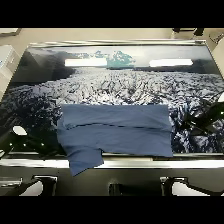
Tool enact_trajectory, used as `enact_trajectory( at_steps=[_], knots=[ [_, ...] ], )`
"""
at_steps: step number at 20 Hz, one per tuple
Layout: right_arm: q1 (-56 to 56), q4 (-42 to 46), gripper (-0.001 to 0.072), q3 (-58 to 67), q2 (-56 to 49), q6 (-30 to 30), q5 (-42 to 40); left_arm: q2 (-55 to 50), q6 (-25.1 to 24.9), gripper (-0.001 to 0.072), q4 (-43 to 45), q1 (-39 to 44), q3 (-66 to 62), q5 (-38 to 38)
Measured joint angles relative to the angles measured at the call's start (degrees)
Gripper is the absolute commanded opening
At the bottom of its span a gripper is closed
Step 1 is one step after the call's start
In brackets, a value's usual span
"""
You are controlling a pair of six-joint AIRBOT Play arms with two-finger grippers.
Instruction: Fold the clothes and pants, and hang the long-sleeved shirts on hangers.
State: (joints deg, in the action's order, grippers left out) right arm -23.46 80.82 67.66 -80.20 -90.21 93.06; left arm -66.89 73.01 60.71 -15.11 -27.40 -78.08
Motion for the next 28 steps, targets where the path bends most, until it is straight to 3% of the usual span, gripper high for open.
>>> enact_trajectory(
  at_steps=[3, 5, 7, 10, 18, 24, 26, 28],
  knots=[
    [-0.20, -0.50, 0.0550, -0.35, 0.20, 0.68, 0.24, 0.42, -0.83, 0.0509, -2.97, 0.13, 1.81, 1.40],
    [-0.22, -0.57, 0.0550, -0.48, 0.26, 0.79, 0.44, 0.50, -1.09, 0.0438, -4.57, 1.09, 2.36, 3.23],
    [-0.24, -0.57, 0.0550, -0.70, 0.28, 0.96, 0.61, 0.59, -0.98, 0.0412, -5.55, 3.10, 2.62, 5.46],
    [-0.24, -0.68, 0.0550, -2.03, 0.33, 1.16, 1.03, 0.59, 0.17, 0.0036, -6.16, 6.51, 2.84, 9.86],
    [-0.24, -1.20, 0.0602, -18.08, 4.92, 4.31, -2.84, 0.61, -1.53, 0.0018, -5.66, 9.75, 2.99, 9.40],
    [-0.24, -5.51, 0.0578, -28.70, 6.36, 7.74, -10.34, 0.61, -2.03, 0.0019, -5.68, 9.77, 2.99, 8.48],
    [-0.26, -7.32, 0.0430, -30.62, 6.49, 7.93, -11.37, 0.63, -2.08, 0.0018, -5.68, 9.77, 2.99, 8.33],
    [-0.28, -8.55, 0.0116, -31.82, 6.56, 8.04, -13.05, 0.63, -2.12, 0.0018, -5.75, 9.77, 2.97, 8.20]
  ],
)
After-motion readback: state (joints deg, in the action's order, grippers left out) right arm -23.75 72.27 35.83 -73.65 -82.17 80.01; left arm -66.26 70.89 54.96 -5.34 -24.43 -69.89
